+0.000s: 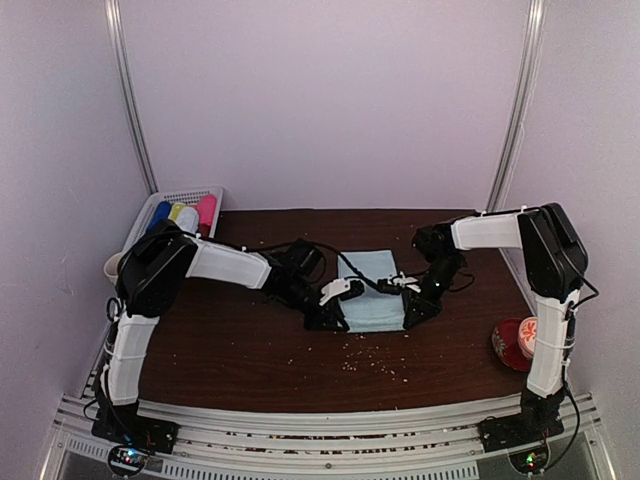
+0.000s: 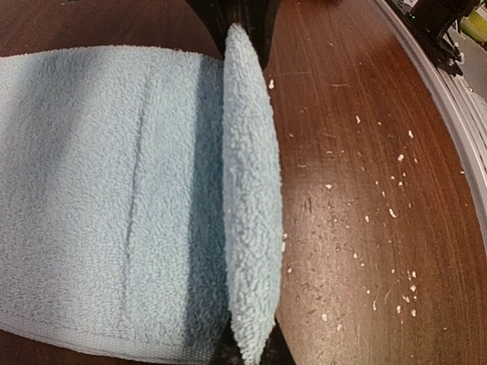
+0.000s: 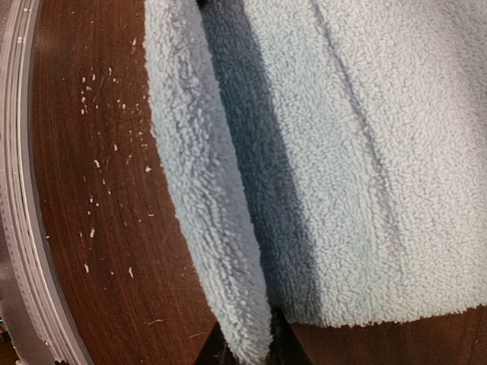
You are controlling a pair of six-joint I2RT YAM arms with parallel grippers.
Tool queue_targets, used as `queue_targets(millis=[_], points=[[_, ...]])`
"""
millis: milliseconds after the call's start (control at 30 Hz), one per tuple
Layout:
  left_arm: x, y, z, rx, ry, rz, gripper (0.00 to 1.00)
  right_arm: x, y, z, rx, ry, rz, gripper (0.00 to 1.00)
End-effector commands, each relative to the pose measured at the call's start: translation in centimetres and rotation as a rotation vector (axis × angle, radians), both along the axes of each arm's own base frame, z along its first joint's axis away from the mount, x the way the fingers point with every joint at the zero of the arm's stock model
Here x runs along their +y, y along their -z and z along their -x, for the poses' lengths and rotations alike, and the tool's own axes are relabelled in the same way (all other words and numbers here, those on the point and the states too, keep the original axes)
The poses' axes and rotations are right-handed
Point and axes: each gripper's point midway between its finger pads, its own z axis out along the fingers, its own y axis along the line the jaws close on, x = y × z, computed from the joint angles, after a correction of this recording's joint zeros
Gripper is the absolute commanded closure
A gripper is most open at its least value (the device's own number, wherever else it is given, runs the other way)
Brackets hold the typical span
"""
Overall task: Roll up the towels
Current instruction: Roll the towel at the center of the board.
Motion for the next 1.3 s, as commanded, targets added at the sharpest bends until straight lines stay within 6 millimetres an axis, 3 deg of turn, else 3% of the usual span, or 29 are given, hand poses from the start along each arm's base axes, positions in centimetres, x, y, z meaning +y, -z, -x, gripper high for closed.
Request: queue_targets(millis=[0,167,300,500,800,1133,1267], points=[[1.6,3.5,0.2,0.077,-0.044,-0.103,1.0,0.5,-1.5,0.5,0.034,-0.021,-0.055,0.85],[1.4,3.7,-0.1,0.083,-0.052,-0.11,1.0,1.1,-2.4,0.9,0.065,-0.034,-0.103,0.83],[1.4,3.7,-0.2,0.087,-0.059,-0.111,1.0,1.2,-1.9,0.9,0.076,-0.026,-0.1,0.83],[1.6,3.9,-0.5,0.098,-0.08,-0.119,0.94,1.0,-0.8,0.7,0.099,-0.005,-0.082,1.0],[2.3,3.7,-1.0,0.101,-0.144,-0.132,0.9,-0.2,0.6,-0.2,0.179,0.1,-0.057,1.0],[2.8,1.0,-1.7,0.053,-0.198,-0.105,0.53,-0.4,1.2,-0.6,0.219,0.15,-0.037,1.0],[2.8,-1.6,-2.5,-0.005,-0.227,-0.08,0.5,-0.4,1.1,-0.5,0.222,0.145,-0.039,1.0]])
